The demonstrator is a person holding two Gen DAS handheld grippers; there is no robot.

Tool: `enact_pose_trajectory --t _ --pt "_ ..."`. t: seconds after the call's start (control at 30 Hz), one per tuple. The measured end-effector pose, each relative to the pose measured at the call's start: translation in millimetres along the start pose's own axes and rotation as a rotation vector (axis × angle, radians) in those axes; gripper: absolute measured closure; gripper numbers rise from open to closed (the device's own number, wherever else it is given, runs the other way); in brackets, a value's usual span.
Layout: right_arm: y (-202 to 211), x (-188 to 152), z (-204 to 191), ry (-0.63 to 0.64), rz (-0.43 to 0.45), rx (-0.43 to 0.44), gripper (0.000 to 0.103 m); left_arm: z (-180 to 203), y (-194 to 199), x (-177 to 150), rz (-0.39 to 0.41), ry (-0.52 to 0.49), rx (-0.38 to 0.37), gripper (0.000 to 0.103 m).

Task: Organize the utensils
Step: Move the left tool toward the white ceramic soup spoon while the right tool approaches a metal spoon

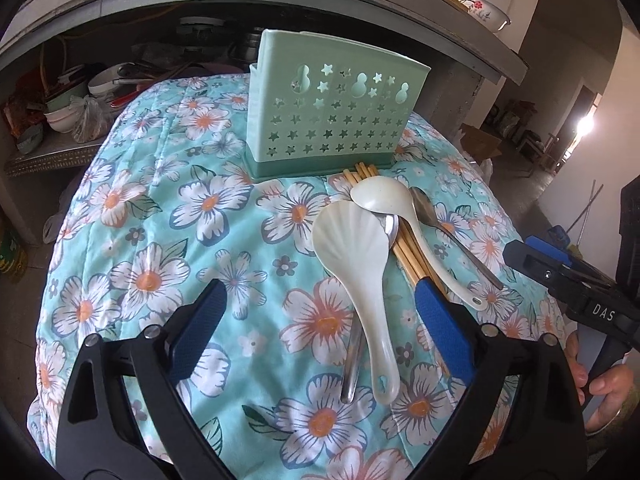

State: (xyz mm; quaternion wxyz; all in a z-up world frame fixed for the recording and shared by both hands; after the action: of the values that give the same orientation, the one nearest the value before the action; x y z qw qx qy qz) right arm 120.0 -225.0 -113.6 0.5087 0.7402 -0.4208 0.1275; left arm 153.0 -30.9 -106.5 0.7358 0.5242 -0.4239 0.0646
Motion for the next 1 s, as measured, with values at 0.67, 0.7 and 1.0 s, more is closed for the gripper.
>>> enact_pose_trajectory --t 0.67,0.7,1.0 --pt "-26 -12 3 -0.089 -0.15 0.109 0.025 -28 -96 33 -0.218 0.123 -0.225 0.075" --pt "-27 -12 3 -0.089 -0.152 0.111 0.025 -27 -98 34 -0.224 0.125 -0.229 0.078" --pt "-17 -11 0 -0.076 -0.128 0.111 0.025 -33 -94 33 -0.198 0.165 -0.211 0.097"
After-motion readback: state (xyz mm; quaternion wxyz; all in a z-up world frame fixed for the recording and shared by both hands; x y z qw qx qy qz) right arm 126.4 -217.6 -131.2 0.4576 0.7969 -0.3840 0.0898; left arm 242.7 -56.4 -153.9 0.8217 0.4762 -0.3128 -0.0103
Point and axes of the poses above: each gripper's, at about its wrist camera, not at the fingertips, and y roughly against the way its jaws point, z to its right, x to its top, the point moved 5 cm from there along -y, roughly the way its jaws point, and after that the axes turned 14 degrees about -y, right-handed, at the moved point
